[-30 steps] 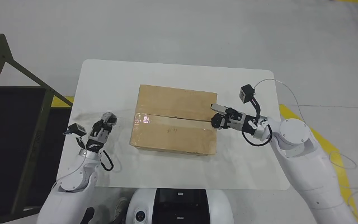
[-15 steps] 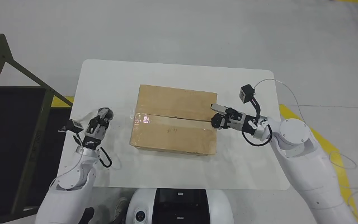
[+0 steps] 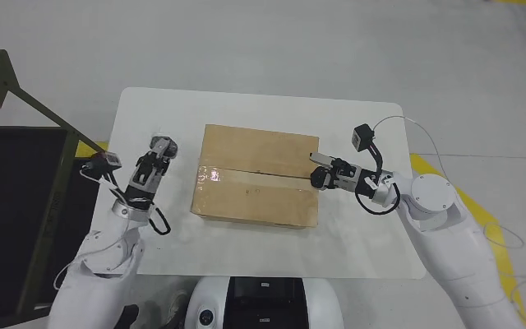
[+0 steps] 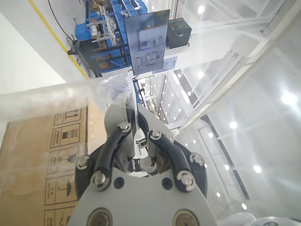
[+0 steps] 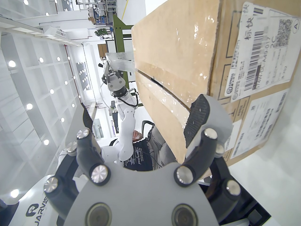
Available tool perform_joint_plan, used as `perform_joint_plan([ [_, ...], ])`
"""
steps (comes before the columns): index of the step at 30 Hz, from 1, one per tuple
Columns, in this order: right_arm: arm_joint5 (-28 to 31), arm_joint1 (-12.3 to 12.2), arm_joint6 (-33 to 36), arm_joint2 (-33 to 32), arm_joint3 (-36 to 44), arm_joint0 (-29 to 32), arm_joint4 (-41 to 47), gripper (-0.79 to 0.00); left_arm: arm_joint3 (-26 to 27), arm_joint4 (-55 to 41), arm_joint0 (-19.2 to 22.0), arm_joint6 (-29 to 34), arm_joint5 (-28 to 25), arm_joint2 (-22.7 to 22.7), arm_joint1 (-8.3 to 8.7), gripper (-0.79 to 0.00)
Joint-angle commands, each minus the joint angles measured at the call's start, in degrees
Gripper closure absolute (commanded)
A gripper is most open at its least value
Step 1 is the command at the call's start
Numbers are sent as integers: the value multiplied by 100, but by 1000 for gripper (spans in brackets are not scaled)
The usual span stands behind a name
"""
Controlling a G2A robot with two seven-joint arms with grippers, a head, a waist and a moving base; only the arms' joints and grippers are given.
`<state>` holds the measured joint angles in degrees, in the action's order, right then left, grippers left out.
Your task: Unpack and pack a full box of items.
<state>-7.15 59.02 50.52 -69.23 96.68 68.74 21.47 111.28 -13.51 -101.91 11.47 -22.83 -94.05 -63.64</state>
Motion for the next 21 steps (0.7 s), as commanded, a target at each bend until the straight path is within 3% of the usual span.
perform_joint_plan([
  [1, 0, 0, 0, 0, 0, 0, 0, -785, 101, 289, -5, -29, 14, 105, -12, 0],
  [11, 0, 0, 0, 0, 0, 0, 0, -785, 398, 1282, -167, -66, -70, 576, -67, 0],
  [21, 0, 0, 0, 0, 0, 0, 0, -785, 434, 2022, 104, 165, 272, 1017, -101, 0],
])
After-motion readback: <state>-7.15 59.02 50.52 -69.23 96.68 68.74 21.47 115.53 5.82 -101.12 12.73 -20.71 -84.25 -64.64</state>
